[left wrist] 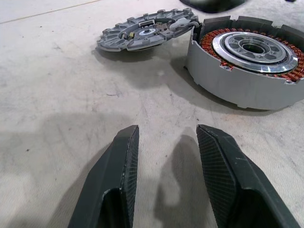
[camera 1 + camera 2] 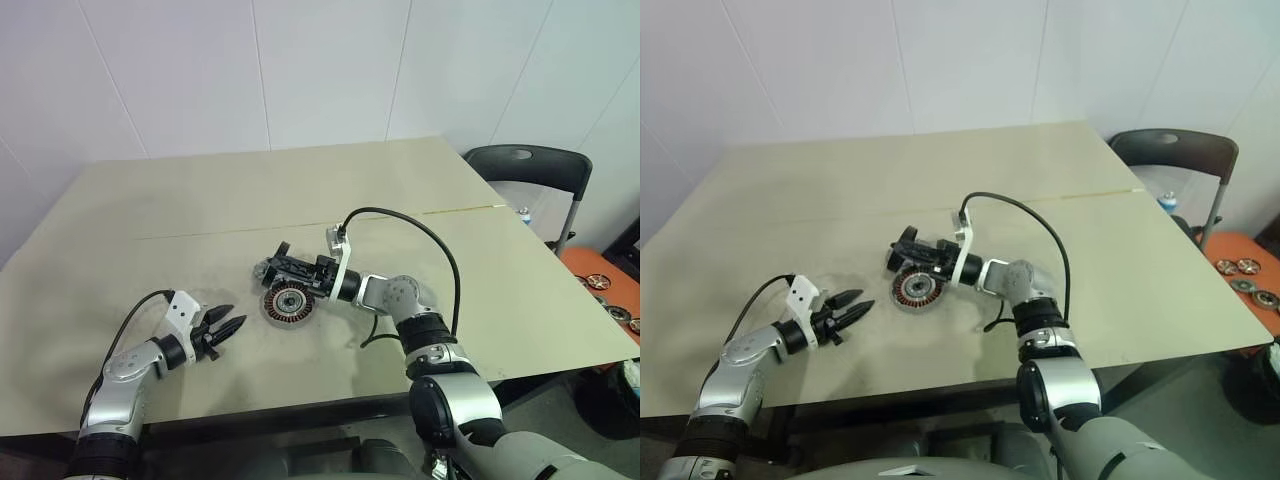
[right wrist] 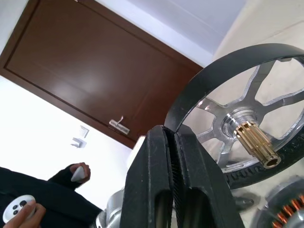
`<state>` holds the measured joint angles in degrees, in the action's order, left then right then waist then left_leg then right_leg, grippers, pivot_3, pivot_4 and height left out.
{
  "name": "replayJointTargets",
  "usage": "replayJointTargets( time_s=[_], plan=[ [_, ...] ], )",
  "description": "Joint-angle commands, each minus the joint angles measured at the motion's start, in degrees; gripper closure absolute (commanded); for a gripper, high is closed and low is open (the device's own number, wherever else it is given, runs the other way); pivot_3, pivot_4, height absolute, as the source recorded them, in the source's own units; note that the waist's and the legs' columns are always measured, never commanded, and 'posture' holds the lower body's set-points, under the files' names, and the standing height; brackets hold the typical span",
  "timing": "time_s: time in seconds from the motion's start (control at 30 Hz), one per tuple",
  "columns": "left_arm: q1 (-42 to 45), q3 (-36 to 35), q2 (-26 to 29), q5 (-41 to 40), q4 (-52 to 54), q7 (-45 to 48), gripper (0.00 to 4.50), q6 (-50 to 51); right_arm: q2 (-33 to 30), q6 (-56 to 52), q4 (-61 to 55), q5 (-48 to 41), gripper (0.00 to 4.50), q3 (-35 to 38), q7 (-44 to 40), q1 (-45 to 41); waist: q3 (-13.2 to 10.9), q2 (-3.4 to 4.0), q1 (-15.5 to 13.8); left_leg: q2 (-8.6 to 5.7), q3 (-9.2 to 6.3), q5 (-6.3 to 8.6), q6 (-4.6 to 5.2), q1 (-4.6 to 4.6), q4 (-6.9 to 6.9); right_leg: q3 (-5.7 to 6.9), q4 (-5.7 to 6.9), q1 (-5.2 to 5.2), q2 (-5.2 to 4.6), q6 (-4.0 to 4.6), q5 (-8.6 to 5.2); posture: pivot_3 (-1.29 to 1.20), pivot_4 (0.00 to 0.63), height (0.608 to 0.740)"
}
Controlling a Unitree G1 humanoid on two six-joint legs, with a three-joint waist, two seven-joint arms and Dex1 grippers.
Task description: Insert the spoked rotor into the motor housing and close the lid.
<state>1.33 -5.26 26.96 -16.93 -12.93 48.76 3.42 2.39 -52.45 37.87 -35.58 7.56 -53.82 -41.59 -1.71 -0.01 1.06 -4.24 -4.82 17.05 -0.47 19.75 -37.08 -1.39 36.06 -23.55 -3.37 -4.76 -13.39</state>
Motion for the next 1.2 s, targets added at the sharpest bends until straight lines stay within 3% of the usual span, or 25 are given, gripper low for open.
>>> replayJointTargets(
  time_s=[0.03, 1.1, 1.13, 1.2],
  plan=[
    [0.70, -0.30, 0.14, -0.25, 0.86, 0.11, 2.45, -0.55, -0.01, 0.86, -0.50, 0.08, 4.48, -0.57, -0.86, -0.21, 0.00, 0.00, -0.01, 0.00, 0.00, 0.00, 0.00, 0.00, 0.00, 0.00, 0.00, 0.00, 0.00, 0.00, 0.00, 0.00, 0.000, 0.740],
    [0.23, -0.39, 0.29, -0.22, 0.95, 0.05, 2.45, -0.40, 0.22, -5.57, -5.88, -0.60, 4.48, -4.20, -2.73, 3.96, 0.00, 0.01, -0.02, 0.01, -0.01, 0.00, 0.00, -0.02, 0.00, 0.01, 0.00, 0.01, 0.00, 0.00, 0.00, 0.00, 0.000, 0.740],
    [0.26, -0.38, 0.29, -0.21, 0.92, 0.07, 2.45, -0.40, 0.22, -5.55, -5.90, -0.58, 4.00, -4.20, -2.67, 3.98, 0.00, 0.01, -0.04, 0.01, -0.01, 0.00, 0.00, -0.02, 0.00, 0.01, 0.00, 0.01, 0.00, 0.00, 0.00, 0.00, 0.000, 0.740],
    [0.42, -0.31, 0.27, -0.17, 0.77, 0.11, 2.45, -0.40, 0.17, -5.54, -5.92, -0.57, 3.47, -4.23, -2.60, 4.01, -0.01, 0.02, -0.04, 0.01, -0.01, 0.00, 0.00, -0.01, 0.01, 0.01, -0.01, 0.01, 0.00, 0.00, 0.00, 0.00, 0.000, 0.740]
  ],
)
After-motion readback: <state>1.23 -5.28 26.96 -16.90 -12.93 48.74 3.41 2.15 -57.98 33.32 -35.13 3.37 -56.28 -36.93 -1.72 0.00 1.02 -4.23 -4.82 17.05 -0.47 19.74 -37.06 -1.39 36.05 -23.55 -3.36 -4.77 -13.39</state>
